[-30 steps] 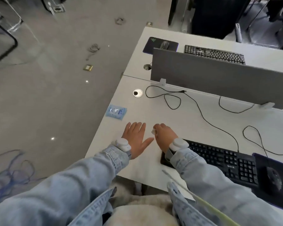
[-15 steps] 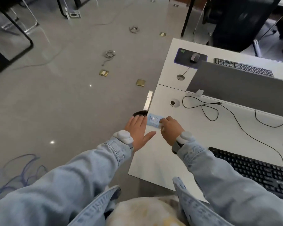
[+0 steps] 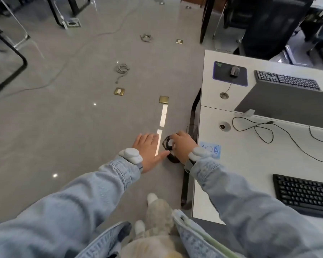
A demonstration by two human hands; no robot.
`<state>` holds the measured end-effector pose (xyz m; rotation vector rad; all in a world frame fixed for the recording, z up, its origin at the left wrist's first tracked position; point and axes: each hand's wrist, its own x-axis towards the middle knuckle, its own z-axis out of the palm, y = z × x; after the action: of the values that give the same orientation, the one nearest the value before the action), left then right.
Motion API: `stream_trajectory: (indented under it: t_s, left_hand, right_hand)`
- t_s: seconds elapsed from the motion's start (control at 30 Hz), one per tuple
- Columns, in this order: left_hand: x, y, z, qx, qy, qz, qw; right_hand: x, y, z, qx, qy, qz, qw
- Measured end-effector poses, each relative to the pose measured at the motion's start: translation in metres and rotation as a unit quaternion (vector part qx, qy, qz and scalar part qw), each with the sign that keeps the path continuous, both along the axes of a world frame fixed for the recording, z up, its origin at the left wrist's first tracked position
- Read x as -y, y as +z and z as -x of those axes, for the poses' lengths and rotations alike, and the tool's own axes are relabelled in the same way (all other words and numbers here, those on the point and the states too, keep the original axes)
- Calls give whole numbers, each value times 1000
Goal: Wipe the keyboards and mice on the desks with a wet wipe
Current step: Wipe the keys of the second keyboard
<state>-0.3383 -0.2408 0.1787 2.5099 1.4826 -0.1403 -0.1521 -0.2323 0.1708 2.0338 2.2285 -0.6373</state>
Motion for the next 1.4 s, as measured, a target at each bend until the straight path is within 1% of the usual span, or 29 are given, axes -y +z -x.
stream_trajectory:
  t_s: [0.07,0.2,0.33,0.43,0.6,0.67,0.73,0.87,1.0,1.1,1.27,1.4]
  left_hand:
    - [-24,-7,7,0,-1,13,1000]
    - [-76,-16,16,-27,-44,22,998]
    - [-162,-17,16,-59,-76,23,995]
    - [-241,-10,9,-75,-87,23,993]
    - [-354,-1,-12,-57,-82,-3,995]
    - [-396,1,-24,-47,-71,4,996]
    - [-437,1,-36,-38,-74,0,997]
    - [-529,-2,-68,-30,-96,-8,995]
    - [-625,-15,-103,-62,-152,-40,986]
    - [-701,-24,-135,-57,-184,-42,980]
    - [-817,-19,-206,-51,-267,-36,962]
    - [-884,-9,-266,-51,-321,-47,945]
  right_hand:
    - [-22,-7,7,-9,-2,-8,1000]
    - [-71,-21,13,-20,-29,-14,999]
    - [-147,-33,14,-37,-62,-28,997]
    - [-222,-28,9,-47,-79,-33,995]
    - [-331,-7,-12,-39,-87,-64,993]
    - [-368,0,-24,-33,-94,-74,992]
    - [-402,5,-37,-18,-93,-69,993]
    - [-477,4,-72,4,-115,-60,992]
    - [-562,-1,-117,24,-149,-66,986]
    - [-628,-3,-151,34,-184,-58,981]
    - [-723,6,-207,52,-250,-38,966]
    - [-771,17,-258,53,-308,-30,949]
